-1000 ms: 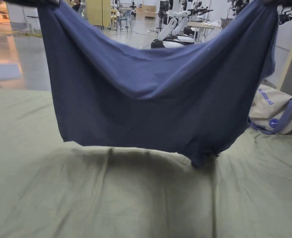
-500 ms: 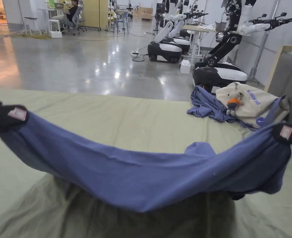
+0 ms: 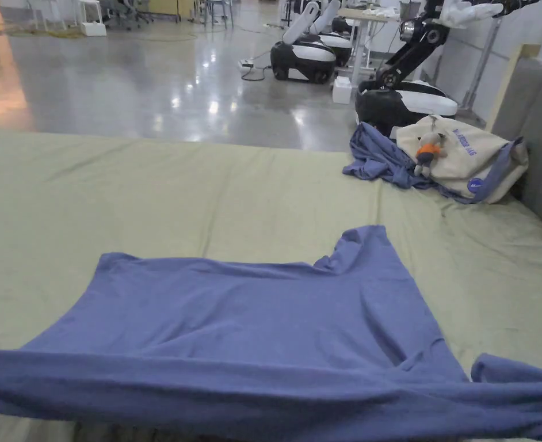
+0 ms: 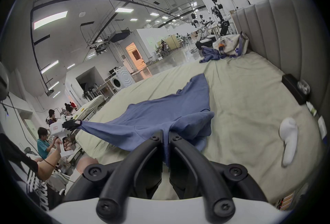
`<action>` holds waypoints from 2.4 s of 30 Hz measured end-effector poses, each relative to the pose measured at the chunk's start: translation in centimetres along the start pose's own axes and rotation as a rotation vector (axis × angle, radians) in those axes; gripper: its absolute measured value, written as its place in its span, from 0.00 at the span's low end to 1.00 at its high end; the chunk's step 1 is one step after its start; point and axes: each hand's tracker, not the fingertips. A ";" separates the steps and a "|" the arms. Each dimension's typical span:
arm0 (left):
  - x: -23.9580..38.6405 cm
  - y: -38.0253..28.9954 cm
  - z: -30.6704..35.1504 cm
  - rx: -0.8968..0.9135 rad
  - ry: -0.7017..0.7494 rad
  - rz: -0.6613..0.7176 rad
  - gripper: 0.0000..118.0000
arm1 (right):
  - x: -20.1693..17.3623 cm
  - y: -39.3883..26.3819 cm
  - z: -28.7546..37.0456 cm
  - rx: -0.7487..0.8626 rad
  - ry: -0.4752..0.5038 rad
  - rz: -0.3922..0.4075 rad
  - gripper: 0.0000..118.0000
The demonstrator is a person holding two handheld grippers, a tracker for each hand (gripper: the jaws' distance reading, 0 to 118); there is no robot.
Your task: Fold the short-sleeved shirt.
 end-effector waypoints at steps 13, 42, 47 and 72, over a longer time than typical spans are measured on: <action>0.1 -5.8 0.7 -0.134 0.137 -0.032 0.03 | 0.8 -5.0 0.1 -0.164 -0.043 -0.013 0.05; 9.4 -8.4 6.7 0.324 0.479 -0.533 0.00 | -10.6 -10.0 2.9 0.336 -0.323 0.345 0.02; 8.2 -10.4 4.4 0.227 0.469 -0.551 0.00 | -10.8 -9.3 2.4 0.328 -0.339 0.363 0.02; -2.0 -11.7 -0.5 -0.388 0.326 -0.480 0.16 | -8.7 -8.4 2.3 0.183 -0.327 0.342 0.02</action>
